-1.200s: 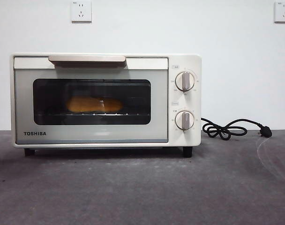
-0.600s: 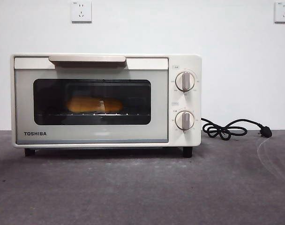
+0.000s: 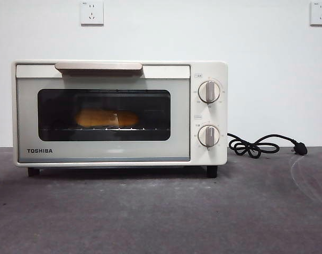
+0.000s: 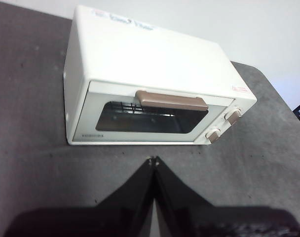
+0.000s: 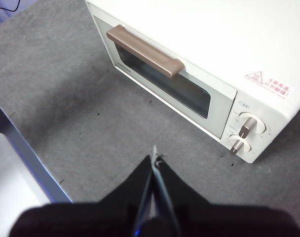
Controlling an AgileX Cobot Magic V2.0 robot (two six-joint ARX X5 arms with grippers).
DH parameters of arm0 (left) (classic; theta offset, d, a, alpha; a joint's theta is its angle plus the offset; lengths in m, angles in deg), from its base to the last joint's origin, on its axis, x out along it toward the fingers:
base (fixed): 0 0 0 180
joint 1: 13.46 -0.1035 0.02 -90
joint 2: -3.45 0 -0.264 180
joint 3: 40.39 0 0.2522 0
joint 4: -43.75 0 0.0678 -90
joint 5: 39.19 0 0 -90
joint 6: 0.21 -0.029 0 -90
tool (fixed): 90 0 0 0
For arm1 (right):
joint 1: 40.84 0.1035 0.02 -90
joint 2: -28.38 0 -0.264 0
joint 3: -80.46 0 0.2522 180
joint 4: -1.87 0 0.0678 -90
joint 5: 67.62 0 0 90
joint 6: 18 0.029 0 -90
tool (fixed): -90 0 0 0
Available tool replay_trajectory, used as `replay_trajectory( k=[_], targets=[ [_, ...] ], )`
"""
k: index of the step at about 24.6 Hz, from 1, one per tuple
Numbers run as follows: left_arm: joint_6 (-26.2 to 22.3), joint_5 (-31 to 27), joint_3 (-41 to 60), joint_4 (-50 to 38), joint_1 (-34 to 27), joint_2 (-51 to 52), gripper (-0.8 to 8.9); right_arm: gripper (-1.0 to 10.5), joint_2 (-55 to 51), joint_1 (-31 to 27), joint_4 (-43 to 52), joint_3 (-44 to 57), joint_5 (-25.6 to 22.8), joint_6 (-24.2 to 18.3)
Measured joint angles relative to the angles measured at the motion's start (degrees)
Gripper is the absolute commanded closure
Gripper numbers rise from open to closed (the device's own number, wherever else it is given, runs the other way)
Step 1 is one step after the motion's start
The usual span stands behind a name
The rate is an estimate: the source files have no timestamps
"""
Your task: Take the corn from the table,put the corn in the oven
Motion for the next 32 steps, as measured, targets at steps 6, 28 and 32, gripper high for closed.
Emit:
replay_trajectory(
  k=[6,28,32],
  targets=[
    [3.63,0.04,0.00,2.93,0.00,-0.59,8.18,9.6,0.00,0.00,0.04,0.00,-1.18,0.02],
    [4.76,-14.05,9.29,-25.73,14.88,0.20,8.18,9.6,0.00,0.00,0.04,0.00,-1.75,0.17],
    [4.76,-14.21,19.56,-38.51,17.57,3.85,8.18,9.6,0.00,0.00,0.04,0.00,-1.73,0.17]
  ],
)
